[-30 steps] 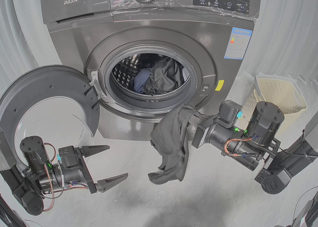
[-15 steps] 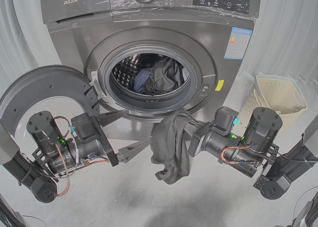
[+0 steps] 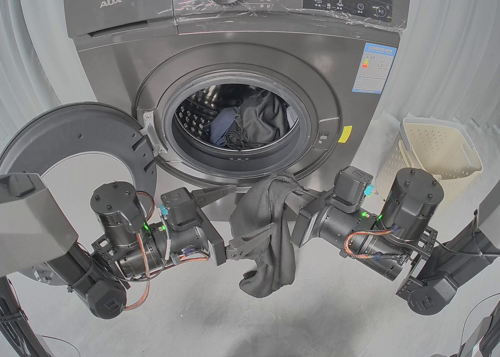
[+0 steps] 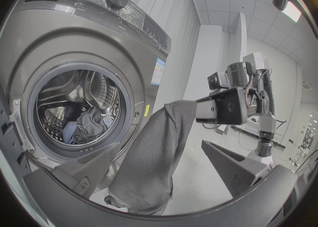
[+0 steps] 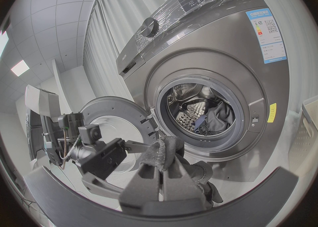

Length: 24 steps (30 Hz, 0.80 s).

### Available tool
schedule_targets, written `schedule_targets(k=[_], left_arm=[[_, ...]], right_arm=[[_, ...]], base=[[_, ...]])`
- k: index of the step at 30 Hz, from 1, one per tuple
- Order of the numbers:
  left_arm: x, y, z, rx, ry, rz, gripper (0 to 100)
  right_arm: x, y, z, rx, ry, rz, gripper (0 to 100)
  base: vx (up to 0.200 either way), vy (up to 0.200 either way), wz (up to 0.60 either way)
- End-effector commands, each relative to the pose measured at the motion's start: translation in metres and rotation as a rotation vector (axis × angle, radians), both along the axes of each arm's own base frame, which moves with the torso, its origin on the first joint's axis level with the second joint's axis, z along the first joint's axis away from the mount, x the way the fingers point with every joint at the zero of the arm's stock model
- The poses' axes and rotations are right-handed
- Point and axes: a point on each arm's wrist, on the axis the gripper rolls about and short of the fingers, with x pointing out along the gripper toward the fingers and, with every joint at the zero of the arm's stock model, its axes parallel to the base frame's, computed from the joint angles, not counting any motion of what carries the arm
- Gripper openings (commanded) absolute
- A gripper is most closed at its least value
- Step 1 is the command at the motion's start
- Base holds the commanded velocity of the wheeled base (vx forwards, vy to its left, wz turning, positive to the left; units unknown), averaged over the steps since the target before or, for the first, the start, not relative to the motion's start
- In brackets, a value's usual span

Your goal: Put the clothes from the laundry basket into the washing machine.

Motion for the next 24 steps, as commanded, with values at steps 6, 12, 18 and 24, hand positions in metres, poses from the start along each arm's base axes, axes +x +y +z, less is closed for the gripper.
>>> schedule_targets(k=[6,12,18,24], left_arm=[[0.012,-0.023,-0.022,0.025,0.033,-0.033,100],[0.026,-0.032,-0.028,0.017,0.019,0.016,100],[0.044,-0.038,-0.023,-0.016,-0.026,0.062,100],[0.048,-0.039,-0.02,-0.019,-0.044,0.075,0]], right_arm=[[0.001,0.002,0.002,0.006,-0.009,0.002,0],[0.001,0.002,0.001,0.004,-0.007,0.002,0],[0.001,0.001,0.001,0.003,-0.006,0.002,0],[0.0,0.001,0.001,0.002,-0.004,0.001,0]], base=[[0.0,0.0,0.0],[0.0,0.0,0.0],[0.0,0.0,0.0],[0.0,0.0,0.0]])
